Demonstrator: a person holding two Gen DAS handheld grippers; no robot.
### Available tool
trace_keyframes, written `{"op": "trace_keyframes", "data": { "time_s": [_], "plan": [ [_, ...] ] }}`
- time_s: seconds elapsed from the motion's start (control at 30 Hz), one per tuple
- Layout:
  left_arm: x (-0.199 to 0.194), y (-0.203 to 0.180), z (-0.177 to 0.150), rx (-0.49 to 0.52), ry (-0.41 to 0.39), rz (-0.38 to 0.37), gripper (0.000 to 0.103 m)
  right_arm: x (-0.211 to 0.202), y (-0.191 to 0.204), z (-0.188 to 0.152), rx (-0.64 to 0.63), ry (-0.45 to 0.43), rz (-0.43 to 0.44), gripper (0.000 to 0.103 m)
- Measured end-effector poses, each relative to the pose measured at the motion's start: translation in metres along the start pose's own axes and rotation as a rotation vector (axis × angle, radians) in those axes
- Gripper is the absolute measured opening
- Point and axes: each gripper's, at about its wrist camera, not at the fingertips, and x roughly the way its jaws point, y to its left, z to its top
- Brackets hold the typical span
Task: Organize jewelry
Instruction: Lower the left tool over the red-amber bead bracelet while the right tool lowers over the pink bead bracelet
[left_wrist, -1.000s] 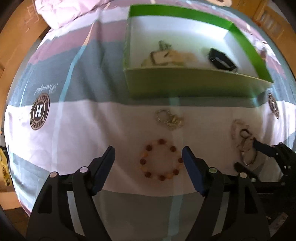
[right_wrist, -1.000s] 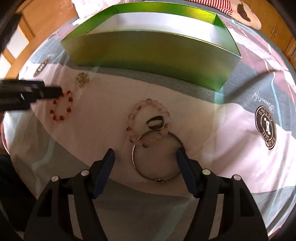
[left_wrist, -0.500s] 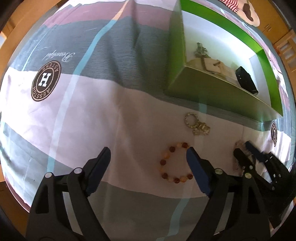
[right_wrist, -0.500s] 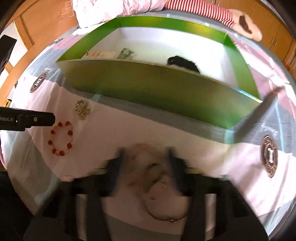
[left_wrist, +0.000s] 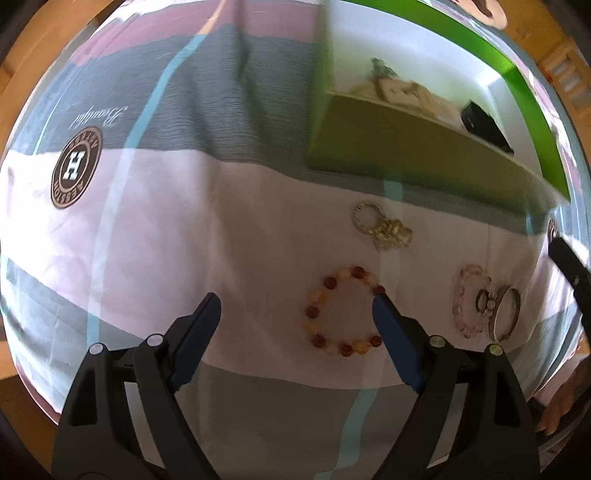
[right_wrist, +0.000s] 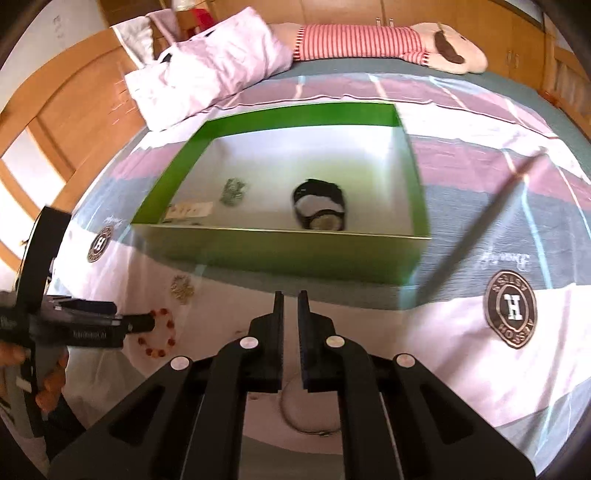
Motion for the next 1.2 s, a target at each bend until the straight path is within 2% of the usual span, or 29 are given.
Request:
{"op": "trace_keyframes", "data": {
  "time_s": [0.07, 0.1, 0.13, 0.2, 0.3, 0.37, 0.43, 0.47, 0.5, 0.53, 0.57, 0.6, 0.67, 0.8, 0.87, 1.03, 1.1, 1.2],
  "plan": [
    [0.003, -0.008, -0.002, 0.027, 0.001, 0.009, 0.079, 0.010, 0.002, -0.004, -0.017, 0.044, -0.006, 0.007],
    [0.005, -0.012, -0.004, 0.042, 0.006, 0.017, 0.071, 0.006, -0.004, -0.008, -0.028, 0.059, -0.006, 0.008],
    [0.008, -0.017, -0.004, 0.056, 0.011, 0.033, 0.066, 0.012, 0.003, -0.012, -0.054, 0.076, -0.005, 0.009],
    [0.010, -0.026, -0.002, 0.083, -0.008, 0.067, 0.064, 0.016, 0.011, -0.018, -0.097, 0.096, -0.001, 0.016],
    [0.010, -0.034, -0.002, 0.096, -0.021, 0.067, 0.057, 0.026, 0.029, -0.024, -0.168, 0.125, 0.007, 0.025],
    [0.010, -0.037, -0.002, 0.100, -0.025, 0.065, 0.055, 0.037, 0.037, -0.029, -0.198, 0.142, -0.004, 0.025],
    [0.010, -0.038, -0.002, 0.104, -0.029, 0.062, 0.048, 0.045, 0.041, -0.032, -0.207, 0.157, -0.020, 0.025],
    [0.010, -0.036, -0.002, 0.109, -0.032, 0.059, 0.044, 0.048, 0.040, -0.032, -0.201, 0.161, -0.019, 0.020],
    [0.009, -0.037, -0.002, 0.113, -0.036, 0.052, 0.031, 0.049, 0.040, -0.032, -0.192, 0.157, -0.018, 0.009],
    [0.007, -0.037, -0.004, 0.114, -0.044, 0.041, 0.015, 0.048, 0.038, -0.032, -0.183, 0.156, -0.014, 0.008],
    [0.005, -0.038, -0.005, 0.108, -0.056, 0.038, 0.009, 0.045, 0.036, -0.030, -0.163, 0.146, -0.010, 0.008],
    [0.002, -0.033, -0.007, 0.099, -0.070, 0.013, 0.008, 0.040, 0.032, -0.027, -0.144, 0.125, -0.011, 0.008],
    [-0.013, -0.023, -0.005, 0.081, -0.103, -0.084, 0.008, 0.030, 0.025, -0.021, -0.106, 0.082, -0.021, 0.008],
    [-0.032, -0.026, -0.004, 0.086, -0.173, -0.137, 0.008, 0.013, 0.004, -0.009, -0.022, 0.025, -0.036, 0.008],
    [-0.032, -0.026, -0.002, 0.084, -0.165, -0.121, 0.008, 0.014, -0.005, -0.008, 0.003, 0.036, -0.055, 0.008],
    [-0.005, -0.021, -0.004, 0.068, -0.074, -0.030, 0.010, 0.027, -0.013, -0.013, 0.015, 0.085, -0.132, 0.008],
    [-0.004, -0.023, -0.004, 0.066, -0.070, -0.013, 0.015, 0.028, -0.014, -0.013, 0.011, 0.086, -0.156, 0.017],
    [-0.005, -0.029, -0.003, 0.079, -0.084, 0.012, 0.029, 0.028, -0.014, -0.015, 0.001, 0.092, -0.168, 0.031]
  ]
}}
